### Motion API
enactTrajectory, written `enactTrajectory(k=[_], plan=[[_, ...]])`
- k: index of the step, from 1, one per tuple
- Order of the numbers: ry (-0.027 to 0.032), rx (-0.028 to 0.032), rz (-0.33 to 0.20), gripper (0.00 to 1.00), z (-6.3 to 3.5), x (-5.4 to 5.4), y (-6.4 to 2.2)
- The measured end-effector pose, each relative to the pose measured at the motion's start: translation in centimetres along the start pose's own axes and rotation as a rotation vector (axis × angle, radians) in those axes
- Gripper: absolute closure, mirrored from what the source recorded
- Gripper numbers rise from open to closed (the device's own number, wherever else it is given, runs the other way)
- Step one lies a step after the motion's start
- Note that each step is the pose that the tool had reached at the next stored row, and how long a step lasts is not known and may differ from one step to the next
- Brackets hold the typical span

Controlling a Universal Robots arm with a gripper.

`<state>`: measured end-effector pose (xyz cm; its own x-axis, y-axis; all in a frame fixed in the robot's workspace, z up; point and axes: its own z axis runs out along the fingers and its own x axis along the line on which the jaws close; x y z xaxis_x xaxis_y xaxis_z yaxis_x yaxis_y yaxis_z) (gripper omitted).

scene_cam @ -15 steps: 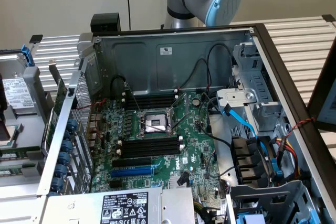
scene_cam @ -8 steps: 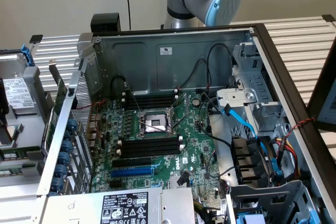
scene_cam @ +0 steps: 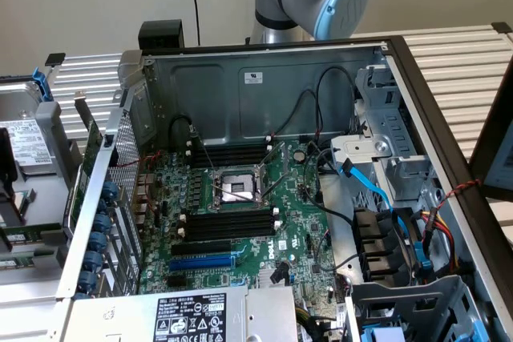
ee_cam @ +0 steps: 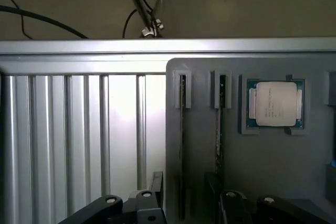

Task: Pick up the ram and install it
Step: 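Pick up the ram and move it above insertion slot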

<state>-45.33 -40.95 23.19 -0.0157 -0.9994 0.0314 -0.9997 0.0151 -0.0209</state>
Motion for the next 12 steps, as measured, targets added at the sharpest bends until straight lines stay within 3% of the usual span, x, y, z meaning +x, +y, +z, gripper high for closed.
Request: enactTrajectory(k=[12], plan=[[-0.0001, -0.0009, 0.0, 0.56, 1.99, 0.1, 0.03]])
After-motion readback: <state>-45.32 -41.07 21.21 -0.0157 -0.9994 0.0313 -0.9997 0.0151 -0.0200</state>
